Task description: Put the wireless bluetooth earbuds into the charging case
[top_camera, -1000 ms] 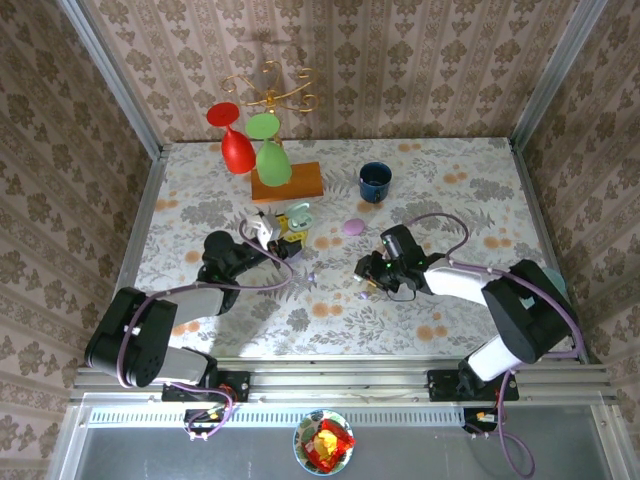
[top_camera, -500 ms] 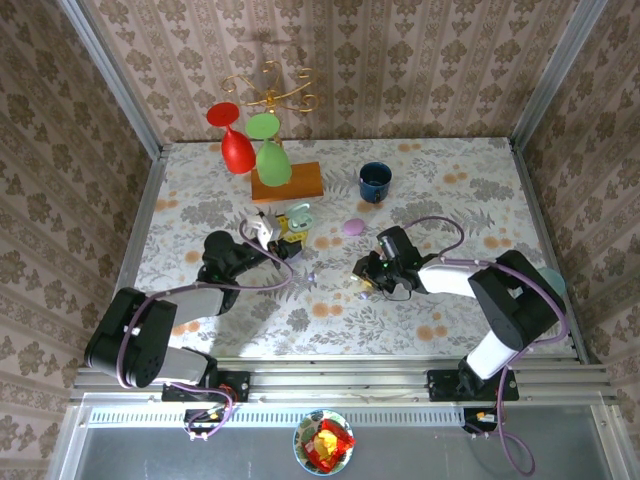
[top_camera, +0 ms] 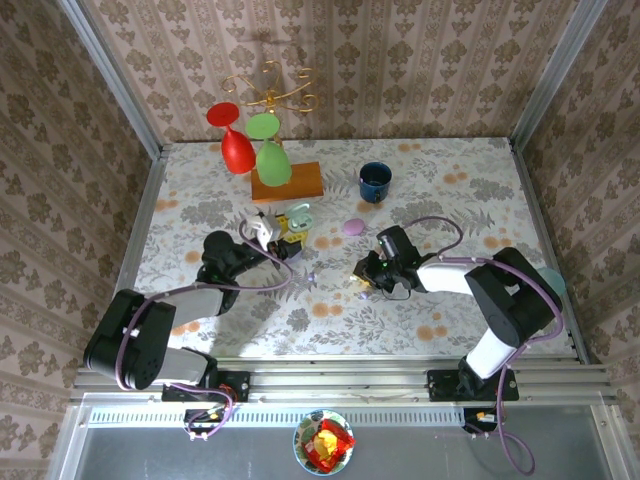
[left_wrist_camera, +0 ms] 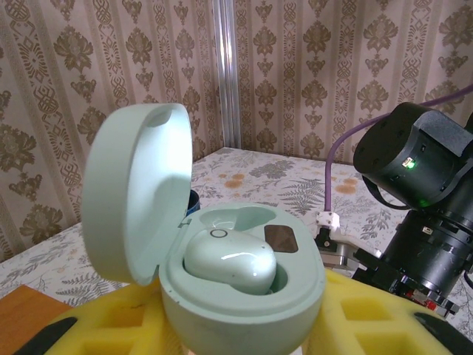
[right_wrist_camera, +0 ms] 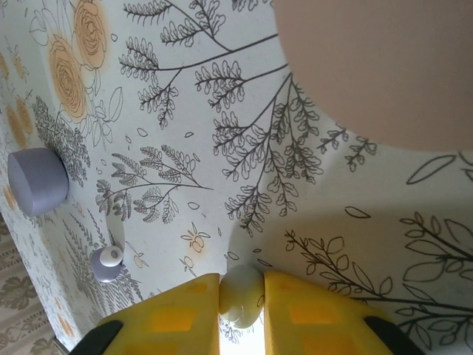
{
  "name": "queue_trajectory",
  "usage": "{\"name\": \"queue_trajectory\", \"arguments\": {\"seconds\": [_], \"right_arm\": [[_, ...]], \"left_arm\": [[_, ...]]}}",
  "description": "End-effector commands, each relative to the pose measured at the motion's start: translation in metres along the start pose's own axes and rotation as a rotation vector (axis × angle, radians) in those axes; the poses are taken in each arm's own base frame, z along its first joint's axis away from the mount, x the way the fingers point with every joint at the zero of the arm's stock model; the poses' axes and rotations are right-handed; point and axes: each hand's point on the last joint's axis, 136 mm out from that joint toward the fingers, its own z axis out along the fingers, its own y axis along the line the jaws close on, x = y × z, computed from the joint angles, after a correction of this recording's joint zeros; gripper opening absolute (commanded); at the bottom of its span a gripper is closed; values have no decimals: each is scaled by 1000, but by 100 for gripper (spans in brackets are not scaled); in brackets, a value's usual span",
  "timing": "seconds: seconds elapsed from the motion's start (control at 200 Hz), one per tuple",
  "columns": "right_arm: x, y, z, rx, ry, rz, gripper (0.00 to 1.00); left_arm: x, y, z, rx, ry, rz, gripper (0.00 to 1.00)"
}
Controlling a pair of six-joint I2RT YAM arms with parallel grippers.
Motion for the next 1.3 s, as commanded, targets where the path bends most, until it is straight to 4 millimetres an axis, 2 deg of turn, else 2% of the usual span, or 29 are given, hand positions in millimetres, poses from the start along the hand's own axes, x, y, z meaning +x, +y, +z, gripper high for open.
{"name": "queue_trajectory", "arguments": {"seconds": [0.0,0.29,0.48,0.58,0.595,0.785,1.04,1.065,1.295], "right_arm": [[-6,-3,-10,62,-25,-109,19],[-29,38,-56,84,-117,-472,18],[-37,85,-91,40,-175,-669,18],[-39,106,-100,45,-214,-810,18],[-40,113,-110,36,-243,-832,18],[-30,158,-132,-12,-284,-1011,18],[-14,199,-143,-80,-307,-1169,18],[-12,198,-133,-65,-282,-1181,18],[-1,215,-121,-93,-268,-1236,18]], "left_arm": [[-2,-8,-4,36,0,49,38],[5,-19,-3,91,16,66,38],[9,-21,-2,105,25,63,38],[13,-21,-2,112,40,57,38],[14,-22,-1,113,42,56,38],[21,-22,-1,118,71,51,38],[25,-23,-2,126,84,48,39],[25,-24,-2,129,84,49,39],[23,-23,-4,123,76,47,39]]}}
